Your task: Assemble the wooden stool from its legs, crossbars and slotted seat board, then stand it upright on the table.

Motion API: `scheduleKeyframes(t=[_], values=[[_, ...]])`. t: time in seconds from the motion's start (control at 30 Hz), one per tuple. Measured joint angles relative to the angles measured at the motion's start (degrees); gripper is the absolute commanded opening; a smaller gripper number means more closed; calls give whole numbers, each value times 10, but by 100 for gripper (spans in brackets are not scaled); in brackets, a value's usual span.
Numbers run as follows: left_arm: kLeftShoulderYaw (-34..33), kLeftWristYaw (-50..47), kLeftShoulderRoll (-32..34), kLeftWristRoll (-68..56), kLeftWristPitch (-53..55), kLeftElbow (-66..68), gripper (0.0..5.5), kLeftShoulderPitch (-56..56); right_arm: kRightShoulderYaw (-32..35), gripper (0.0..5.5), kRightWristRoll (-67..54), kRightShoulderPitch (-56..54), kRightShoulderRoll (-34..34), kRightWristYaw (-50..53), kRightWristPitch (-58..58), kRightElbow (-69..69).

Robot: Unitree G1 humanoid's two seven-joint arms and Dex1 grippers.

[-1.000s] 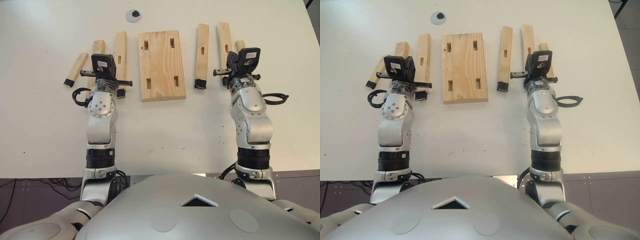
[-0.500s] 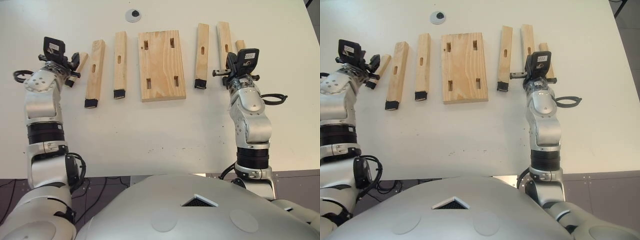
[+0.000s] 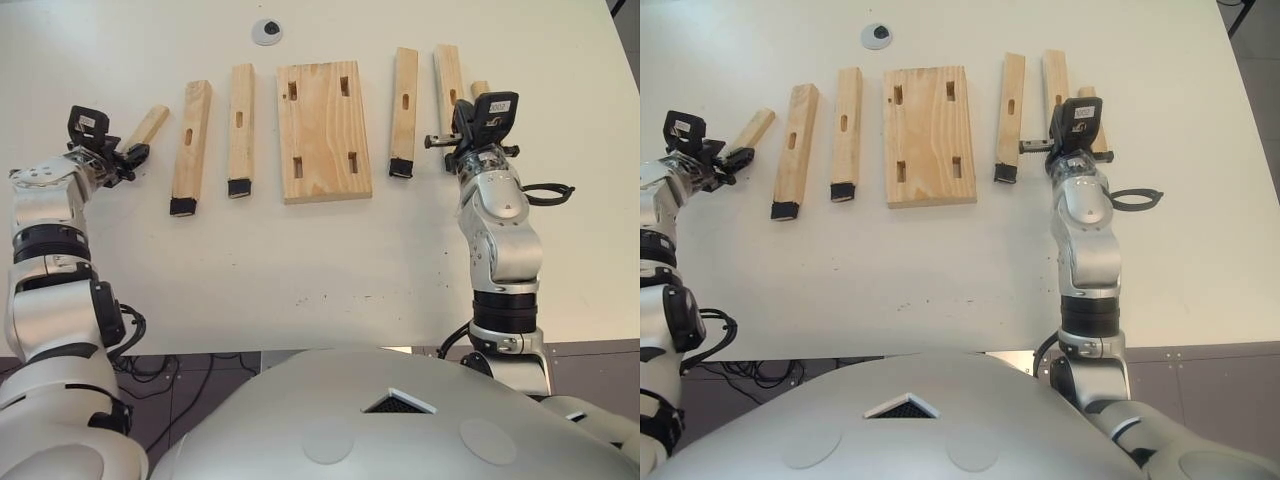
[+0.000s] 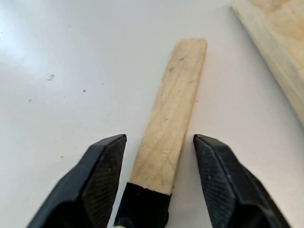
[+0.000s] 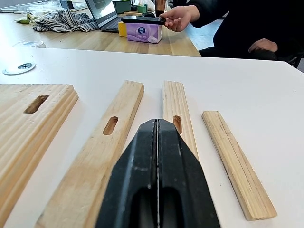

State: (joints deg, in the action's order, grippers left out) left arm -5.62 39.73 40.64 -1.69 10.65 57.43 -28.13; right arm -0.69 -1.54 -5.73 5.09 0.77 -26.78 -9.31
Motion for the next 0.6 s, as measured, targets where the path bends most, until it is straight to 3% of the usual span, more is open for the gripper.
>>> scheduleKeyframes(t=[0.17,0.37,0.47,0.6], values=[[7,15,-1,-1,-8,9,131,4,1,0,0,-1,0,0,2,4],[1,-22,-12,-12,-45,-17,131,29,1,0,0,-11,0,-1,2,6],[-23,-78,-59,-35,-54,-112,131,61,5,0,-4,-20,1,-8,-1,5],[-28,-119,-136,-88,-31,-333,131,53,11,66,-52,-42,-3,-33,-42,3]])
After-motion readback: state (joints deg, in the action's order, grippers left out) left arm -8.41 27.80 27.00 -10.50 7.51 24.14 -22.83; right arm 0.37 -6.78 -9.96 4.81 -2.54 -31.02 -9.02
